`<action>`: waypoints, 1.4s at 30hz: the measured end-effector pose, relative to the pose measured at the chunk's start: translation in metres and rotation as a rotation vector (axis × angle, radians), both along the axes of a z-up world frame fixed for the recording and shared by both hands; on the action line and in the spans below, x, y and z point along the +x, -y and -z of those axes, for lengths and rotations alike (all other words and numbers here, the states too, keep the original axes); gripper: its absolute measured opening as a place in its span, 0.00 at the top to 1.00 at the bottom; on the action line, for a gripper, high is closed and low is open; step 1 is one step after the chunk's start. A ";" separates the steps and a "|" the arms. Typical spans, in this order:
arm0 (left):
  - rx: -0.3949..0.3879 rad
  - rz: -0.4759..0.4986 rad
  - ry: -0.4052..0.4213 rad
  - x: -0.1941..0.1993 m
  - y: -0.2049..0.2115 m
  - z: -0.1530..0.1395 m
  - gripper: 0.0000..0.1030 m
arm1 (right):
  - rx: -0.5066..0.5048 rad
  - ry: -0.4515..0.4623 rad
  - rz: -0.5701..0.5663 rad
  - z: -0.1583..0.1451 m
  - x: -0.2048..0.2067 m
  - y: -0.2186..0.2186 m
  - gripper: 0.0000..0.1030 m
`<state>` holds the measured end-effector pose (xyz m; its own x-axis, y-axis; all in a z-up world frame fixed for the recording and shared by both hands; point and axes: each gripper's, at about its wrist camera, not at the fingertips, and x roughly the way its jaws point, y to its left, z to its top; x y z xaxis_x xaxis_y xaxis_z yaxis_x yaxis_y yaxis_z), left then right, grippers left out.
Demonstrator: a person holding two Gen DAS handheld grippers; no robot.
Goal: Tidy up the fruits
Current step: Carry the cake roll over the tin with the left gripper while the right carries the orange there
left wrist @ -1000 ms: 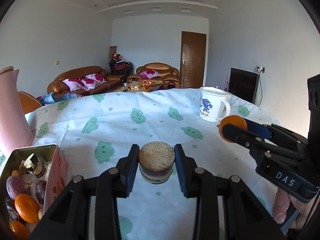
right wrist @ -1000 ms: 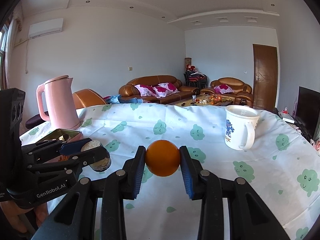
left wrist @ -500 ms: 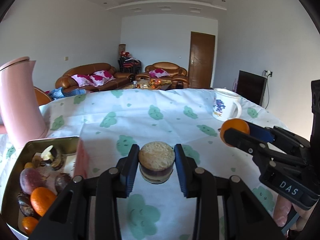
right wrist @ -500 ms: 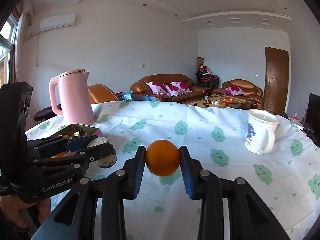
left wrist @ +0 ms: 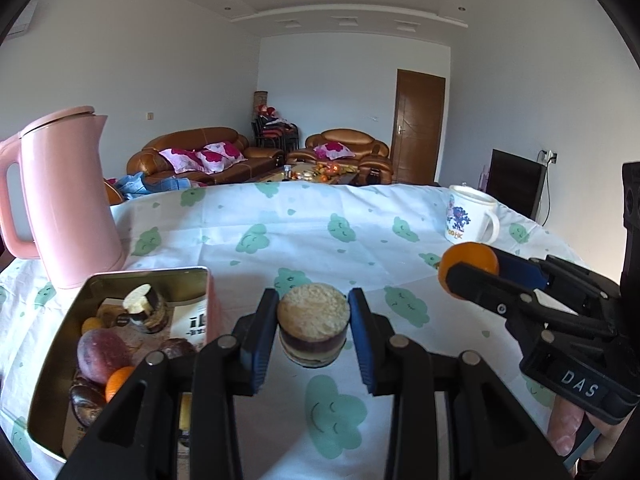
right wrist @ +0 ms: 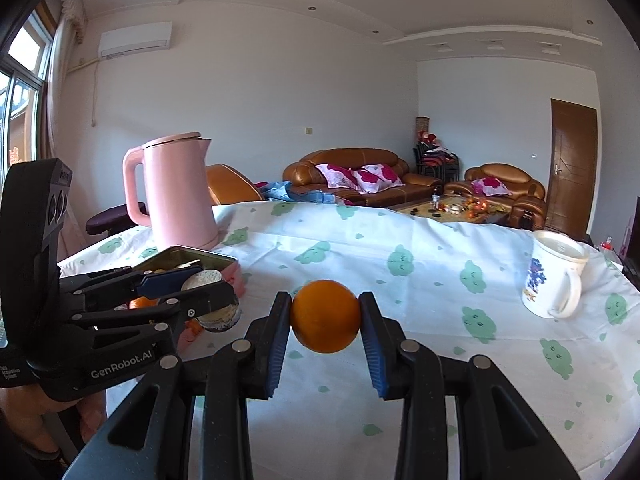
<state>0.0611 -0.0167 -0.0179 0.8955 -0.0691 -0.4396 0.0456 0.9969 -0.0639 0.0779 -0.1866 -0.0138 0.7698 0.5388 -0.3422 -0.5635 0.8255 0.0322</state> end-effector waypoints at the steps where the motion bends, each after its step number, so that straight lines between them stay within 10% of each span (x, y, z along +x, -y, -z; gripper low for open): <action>1: 0.002 -0.003 0.003 -0.002 -0.002 -0.001 0.64 | -0.001 0.002 -0.008 -0.001 -0.001 -0.003 0.65; 42: 0.008 -0.210 0.021 -0.043 -0.098 -0.015 0.64 | -0.050 0.048 -0.226 -0.023 -0.029 -0.108 0.65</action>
